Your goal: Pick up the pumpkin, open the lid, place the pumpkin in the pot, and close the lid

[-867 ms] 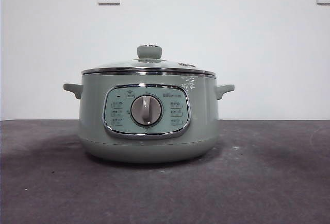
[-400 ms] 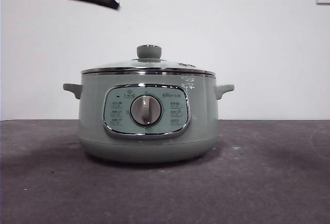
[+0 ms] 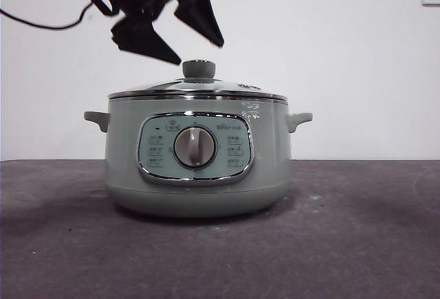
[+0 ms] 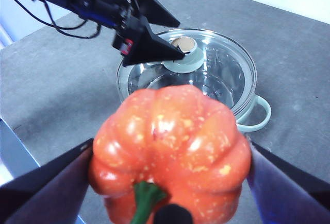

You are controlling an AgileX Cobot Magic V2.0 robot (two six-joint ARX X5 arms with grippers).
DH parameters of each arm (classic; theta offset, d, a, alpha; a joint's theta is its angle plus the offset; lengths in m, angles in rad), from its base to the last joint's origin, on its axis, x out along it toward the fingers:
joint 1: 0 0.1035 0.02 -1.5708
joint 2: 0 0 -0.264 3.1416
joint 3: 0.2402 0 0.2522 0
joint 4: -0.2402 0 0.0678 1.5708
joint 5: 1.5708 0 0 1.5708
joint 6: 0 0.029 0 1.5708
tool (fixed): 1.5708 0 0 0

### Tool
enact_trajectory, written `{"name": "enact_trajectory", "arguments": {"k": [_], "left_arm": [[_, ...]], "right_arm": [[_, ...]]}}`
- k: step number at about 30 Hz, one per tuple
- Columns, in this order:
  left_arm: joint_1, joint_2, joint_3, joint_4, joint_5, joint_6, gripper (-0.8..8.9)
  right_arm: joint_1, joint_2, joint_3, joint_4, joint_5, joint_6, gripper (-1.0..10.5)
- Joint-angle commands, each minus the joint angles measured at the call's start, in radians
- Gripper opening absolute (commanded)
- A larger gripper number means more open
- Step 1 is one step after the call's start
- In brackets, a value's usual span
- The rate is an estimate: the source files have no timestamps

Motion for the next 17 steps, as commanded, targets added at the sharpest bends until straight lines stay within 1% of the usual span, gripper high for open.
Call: {"name": "enact_trajectory", "arguments": {"k": [1, 7, 8, 9, 10, 11, 13, 15, 16, 17], "left_arm": [[-0.005, 0.030, -0.002, 0.012, -0.005, 0.013, 7.22], [-0.006, 0.051, -0.002, 0.013, -0.034, 0.013, 7.18], [-0.006, 0.051, -0.002, 0.011, -0.050, 0.013, 6.92], [-0.006, 0.051, -0.002, 0.005, -0.057, 0.013, 5.91], [-0.006, 0.051, -0.002, -0.001, -0.059, 0.013, 4.69], [-0.006, 0.051, -0.002, -0.003, -0.058, 0.013, 3.85], [-0.007, 0.051, -0.002, -0.003, -0.058, 0.013, 3.40], [-0.009, 0.051, -0.002, -0.003, -0.047, 0.013, 3.39], [-0.011, 0.051, -0.002, -0.003, -0.043, 0.013, 3.03], [-0.013, 0.051, -0.002, -0.003, -0.043, 0.013, 2.26]], "right_arm": [[0.002, -0.002, -0.003, 0.005, 0.002, 0.008, -0.1], [0.002, -0.002, -0.003, 0.005, 0.003, 0.008, -0.1], [0.002, -0.002, -0.003, 0.005, 0.004, 0.008, -0.1], [0.002, -0.002, -0.003, 0.005, 0.004, 0.008, -0.1], [0.002, -0.002, -0.003, 0.005, 0.004, 0.008, -0.1], [0.002, -0.002, -0.003, 0.005, 0.005, 0.008, -0.1], [0.002, -0.002, -0.003, 0.005, 0.005, 0.008, -0.1], [0.002, -0.002, -0.003, 0.005, 0.005, 0.008, -0.1], [0.002, -0.002, -0.003, 0.005, 0.005, 0.008, -0.1], [0.002, -0.002, -0.003, 0.005, 0.005, 0.008, -0.1]]}}
